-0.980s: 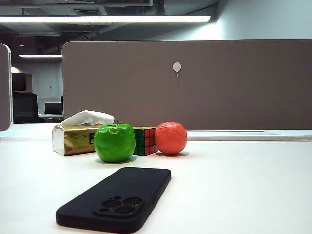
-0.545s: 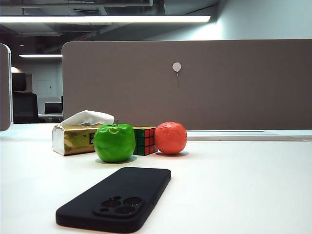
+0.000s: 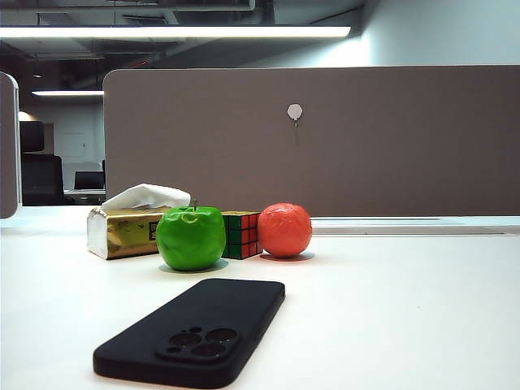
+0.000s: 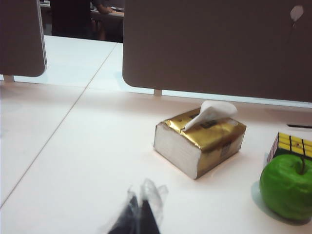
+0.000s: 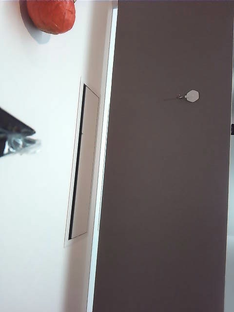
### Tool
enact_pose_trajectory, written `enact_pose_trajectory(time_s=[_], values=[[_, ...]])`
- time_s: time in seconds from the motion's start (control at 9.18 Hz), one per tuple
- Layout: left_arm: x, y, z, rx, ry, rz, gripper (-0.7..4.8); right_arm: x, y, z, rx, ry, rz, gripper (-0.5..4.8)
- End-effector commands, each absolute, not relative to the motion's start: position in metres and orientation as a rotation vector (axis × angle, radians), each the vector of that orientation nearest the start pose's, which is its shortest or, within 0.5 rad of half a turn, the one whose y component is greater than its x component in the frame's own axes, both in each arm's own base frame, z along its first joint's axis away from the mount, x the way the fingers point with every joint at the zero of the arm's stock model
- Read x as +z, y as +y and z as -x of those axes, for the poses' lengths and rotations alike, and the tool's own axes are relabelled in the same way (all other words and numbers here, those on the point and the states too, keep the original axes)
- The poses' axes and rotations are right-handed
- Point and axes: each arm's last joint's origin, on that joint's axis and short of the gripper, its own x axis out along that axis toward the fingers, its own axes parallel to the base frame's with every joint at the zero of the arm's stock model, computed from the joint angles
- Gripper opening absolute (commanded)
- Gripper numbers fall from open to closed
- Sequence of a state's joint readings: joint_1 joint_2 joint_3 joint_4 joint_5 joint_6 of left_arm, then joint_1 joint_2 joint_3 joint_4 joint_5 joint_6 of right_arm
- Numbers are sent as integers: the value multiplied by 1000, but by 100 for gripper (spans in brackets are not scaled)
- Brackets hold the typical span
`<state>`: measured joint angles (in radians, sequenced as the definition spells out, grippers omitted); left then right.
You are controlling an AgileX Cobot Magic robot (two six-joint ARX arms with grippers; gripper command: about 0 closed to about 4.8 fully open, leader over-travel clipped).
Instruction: Move all the fruits on the tabletop near the face of the Rubik's cube that has the color most similar to each fruit.
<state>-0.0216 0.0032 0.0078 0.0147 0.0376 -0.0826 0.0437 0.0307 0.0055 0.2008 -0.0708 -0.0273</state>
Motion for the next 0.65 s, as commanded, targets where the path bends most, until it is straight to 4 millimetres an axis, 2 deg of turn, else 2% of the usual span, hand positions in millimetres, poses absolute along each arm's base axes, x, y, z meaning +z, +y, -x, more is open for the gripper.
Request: enact_pose_trajectory(time_s=[0.11, 0.22, 0.65], values=[[168, -7, -97, -43, -21, 57, -6, 183, 6, -97, 109, -189, 27, -1], [169, -8, -97, -91, -28, -76, -6, 177, 7, -98, 120, -117, -21, -1], [172, -8, -97, -84, -64, -43, -6, 169, 5, -99, 65, -35, 0, -1]])
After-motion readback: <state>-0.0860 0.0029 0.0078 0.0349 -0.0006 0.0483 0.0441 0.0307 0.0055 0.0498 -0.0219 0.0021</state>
